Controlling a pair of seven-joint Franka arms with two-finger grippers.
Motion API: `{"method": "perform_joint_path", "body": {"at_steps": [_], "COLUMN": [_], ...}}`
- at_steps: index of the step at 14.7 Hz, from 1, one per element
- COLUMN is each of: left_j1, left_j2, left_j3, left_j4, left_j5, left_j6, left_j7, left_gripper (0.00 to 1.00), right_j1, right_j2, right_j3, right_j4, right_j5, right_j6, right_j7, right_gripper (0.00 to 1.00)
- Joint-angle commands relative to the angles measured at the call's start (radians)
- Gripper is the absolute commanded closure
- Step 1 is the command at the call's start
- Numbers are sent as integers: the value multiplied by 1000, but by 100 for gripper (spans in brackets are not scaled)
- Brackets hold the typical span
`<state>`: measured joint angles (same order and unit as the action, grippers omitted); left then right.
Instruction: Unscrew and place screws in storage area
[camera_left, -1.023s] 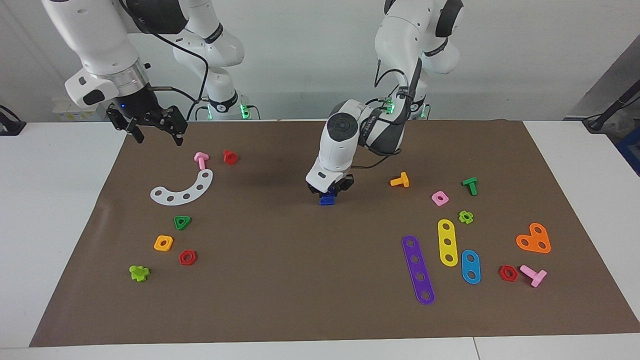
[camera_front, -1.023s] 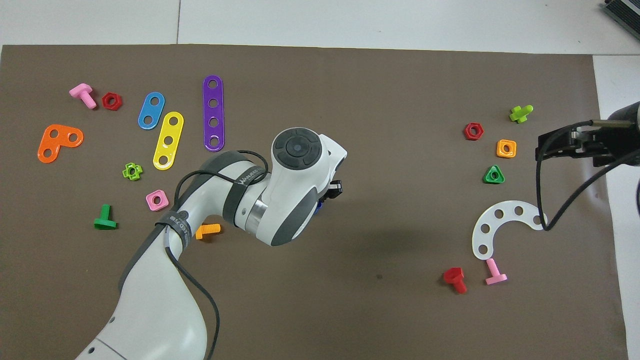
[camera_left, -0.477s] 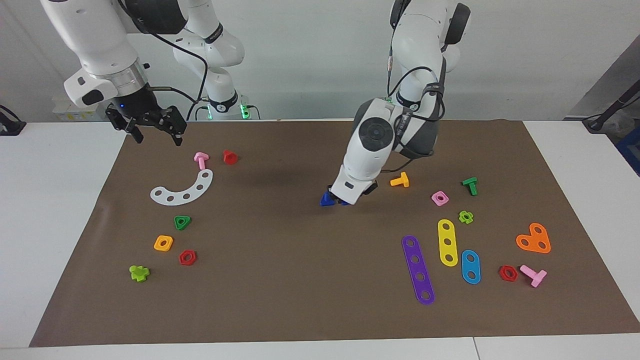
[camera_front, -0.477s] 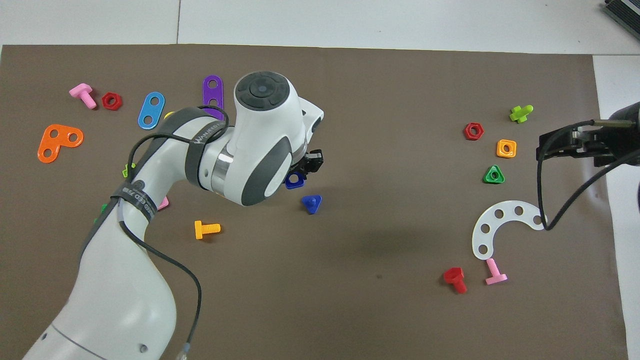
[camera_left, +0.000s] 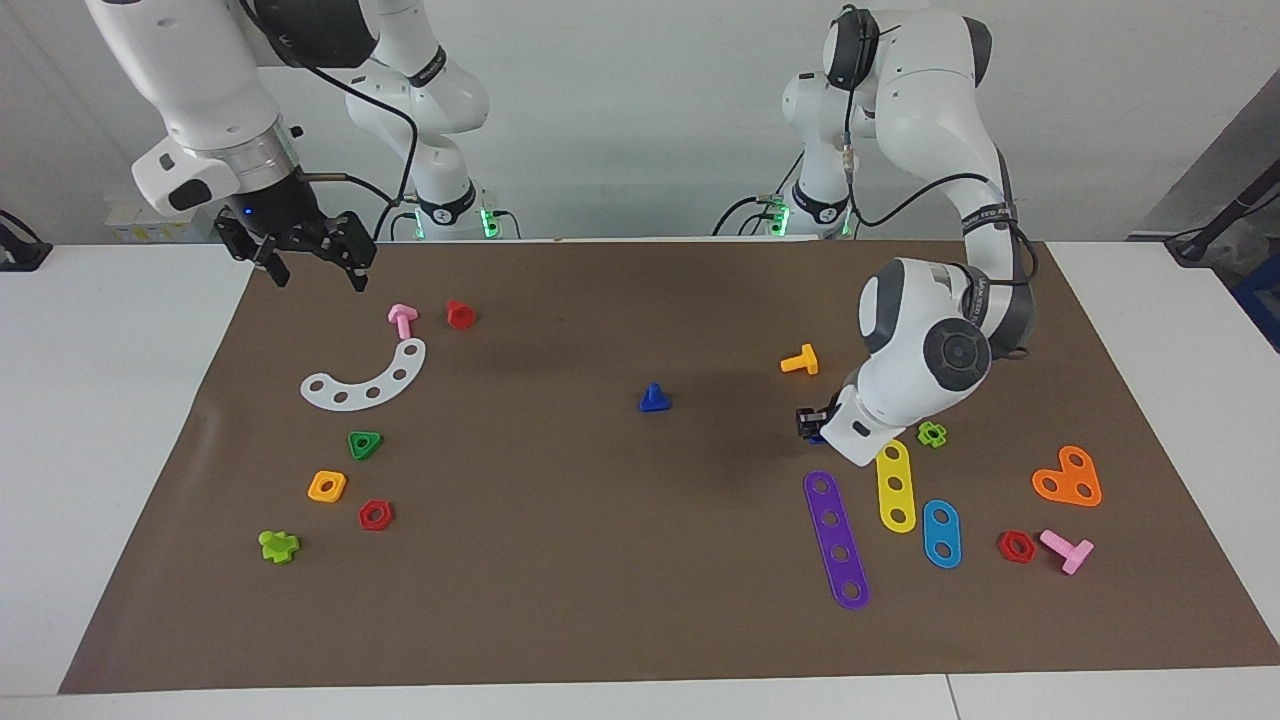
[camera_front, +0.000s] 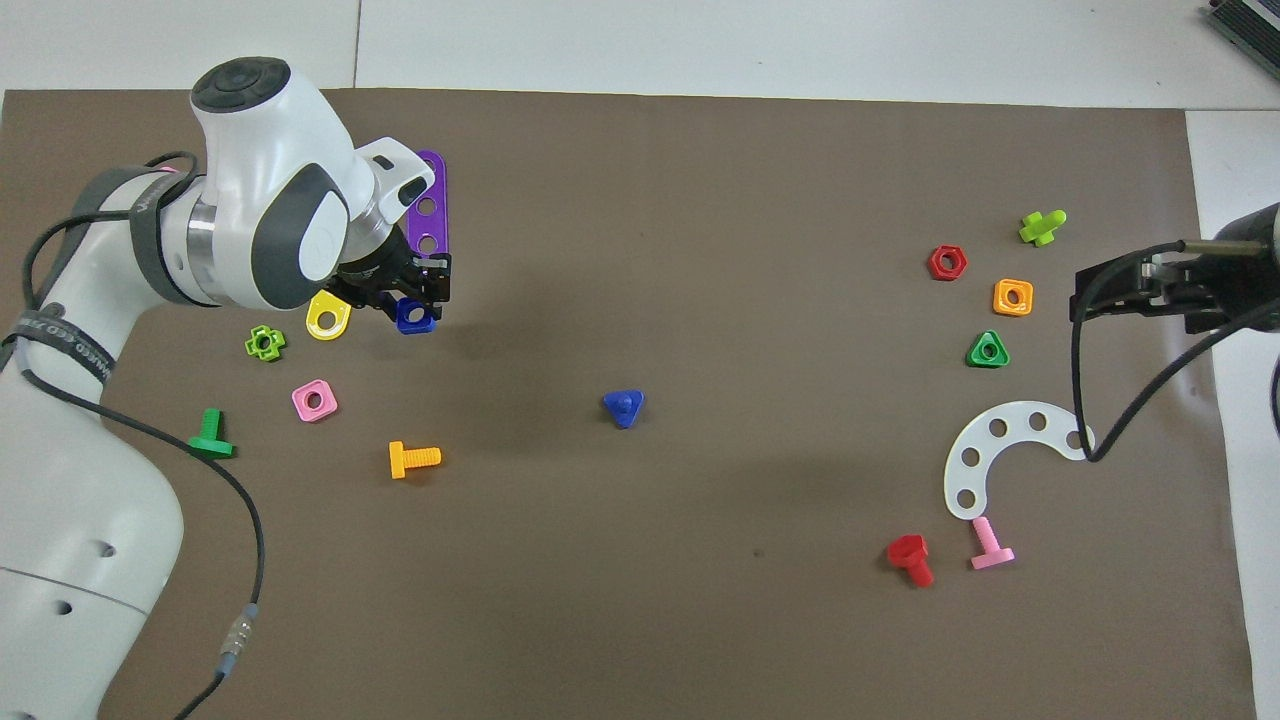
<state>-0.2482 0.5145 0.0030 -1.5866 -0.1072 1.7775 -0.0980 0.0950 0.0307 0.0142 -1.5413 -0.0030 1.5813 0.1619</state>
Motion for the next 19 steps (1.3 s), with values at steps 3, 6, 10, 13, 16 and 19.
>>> {"method": "perform_joint_path", "body": {"at_steps": [3, 6, 10, 13, 16, 19], "left_j1": [-20, -17, 26, 105, 197, 262], "left_j2": [-111, -111, -97, -129, -235, -330], "left_j3": [6, 6, 6, 6, 8, 8], "left_j4": [-230, -217, -92, -6, -21, -76], "left_j5": [52, 95, 100, 95, 92, 95], "left_j6": [119, 91, -8, -128, -223, -302], "left_j7": [23, 41, 47, 112, 210, 236], "left_gripper": [61, 0, 0, 0, 0, 0], "right_j1": [136, 250, 385, 423, 462, 485], "right_j2": [-78, -3, 127, 213, 259, 270], "right_j3": [7, 7, 6, 6, 6, 6], "right_j4": [-198, -218, -223, -224, -258, -335], "right_j5": [21, 20, 5, 5, 3, -6], "right_j6": [196, 308, 475, 592, 672, 759], "right_j7": [120, 197, 358, 406, 413, 418], "right_gripper": [1, 1, 1, 2, 4, 5]}}
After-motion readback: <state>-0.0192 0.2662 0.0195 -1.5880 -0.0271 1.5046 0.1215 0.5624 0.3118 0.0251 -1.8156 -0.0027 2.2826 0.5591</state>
